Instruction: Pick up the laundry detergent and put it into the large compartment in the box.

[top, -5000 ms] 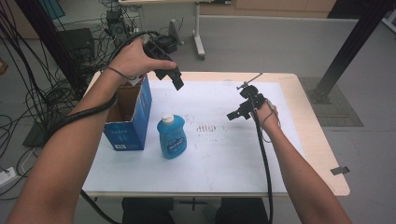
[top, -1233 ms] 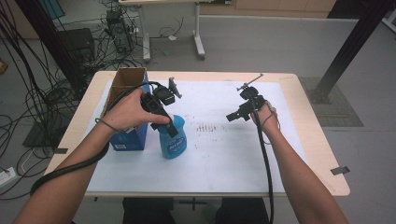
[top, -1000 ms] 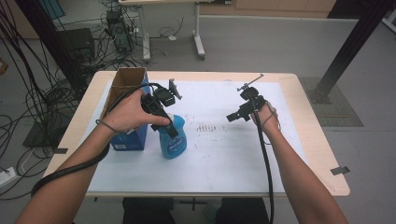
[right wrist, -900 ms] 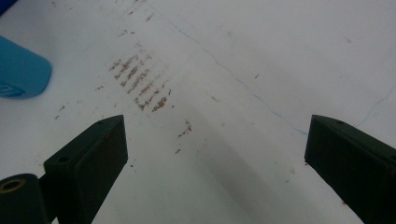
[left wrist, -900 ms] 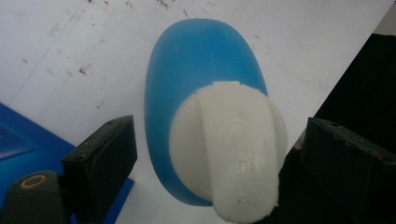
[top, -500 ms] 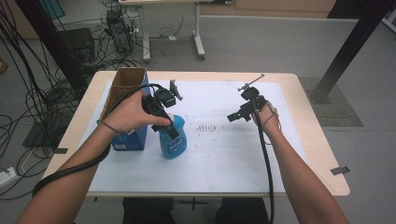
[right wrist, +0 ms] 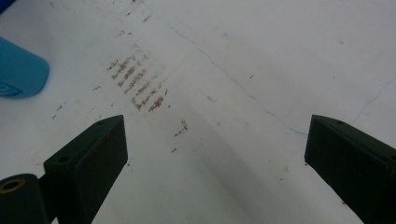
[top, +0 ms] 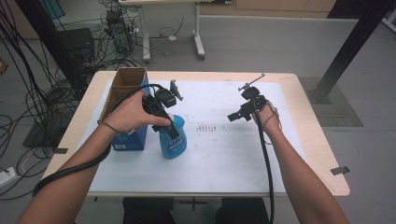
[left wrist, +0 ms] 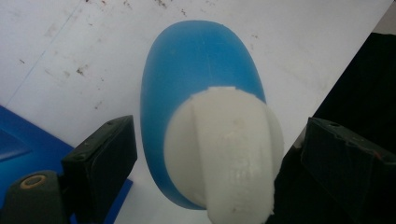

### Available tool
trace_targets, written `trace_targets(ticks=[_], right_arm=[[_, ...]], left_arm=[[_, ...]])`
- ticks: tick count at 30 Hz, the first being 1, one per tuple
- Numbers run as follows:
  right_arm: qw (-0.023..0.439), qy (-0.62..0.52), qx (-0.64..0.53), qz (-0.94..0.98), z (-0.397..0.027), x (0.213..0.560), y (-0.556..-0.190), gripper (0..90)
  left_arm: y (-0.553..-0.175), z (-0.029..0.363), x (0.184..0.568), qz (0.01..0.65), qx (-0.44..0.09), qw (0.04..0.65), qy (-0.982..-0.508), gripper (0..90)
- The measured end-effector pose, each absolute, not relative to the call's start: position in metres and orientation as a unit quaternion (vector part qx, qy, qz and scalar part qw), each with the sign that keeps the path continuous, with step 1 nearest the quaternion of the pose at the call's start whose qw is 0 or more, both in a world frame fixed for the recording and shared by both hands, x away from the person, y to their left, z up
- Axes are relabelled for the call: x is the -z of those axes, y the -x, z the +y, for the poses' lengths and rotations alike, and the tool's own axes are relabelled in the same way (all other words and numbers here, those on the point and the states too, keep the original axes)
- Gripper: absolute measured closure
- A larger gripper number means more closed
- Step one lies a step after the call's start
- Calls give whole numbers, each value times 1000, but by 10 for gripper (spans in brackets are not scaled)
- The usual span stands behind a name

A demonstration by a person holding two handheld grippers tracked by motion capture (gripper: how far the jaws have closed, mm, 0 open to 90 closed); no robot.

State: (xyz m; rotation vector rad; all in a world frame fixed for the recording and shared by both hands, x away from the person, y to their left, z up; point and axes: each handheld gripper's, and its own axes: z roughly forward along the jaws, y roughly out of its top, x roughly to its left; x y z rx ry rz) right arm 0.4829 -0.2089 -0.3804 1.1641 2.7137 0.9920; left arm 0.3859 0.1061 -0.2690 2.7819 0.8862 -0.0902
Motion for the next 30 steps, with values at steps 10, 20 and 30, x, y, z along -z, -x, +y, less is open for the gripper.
trace_targets(ticks=[10,20,30], right_arm=[[15,-373,-318,871,-209,380,-483,55],[15,-373,-317,872,-209,381,-483,55],[16,-372,-317,872,-209,380,-483,55]], left_arm=[[-385,106,268,301,29,108,-947,108],[-386,107,269,303,28,109,-946,108],[-386,106,269,301,29,107,-947,108]])
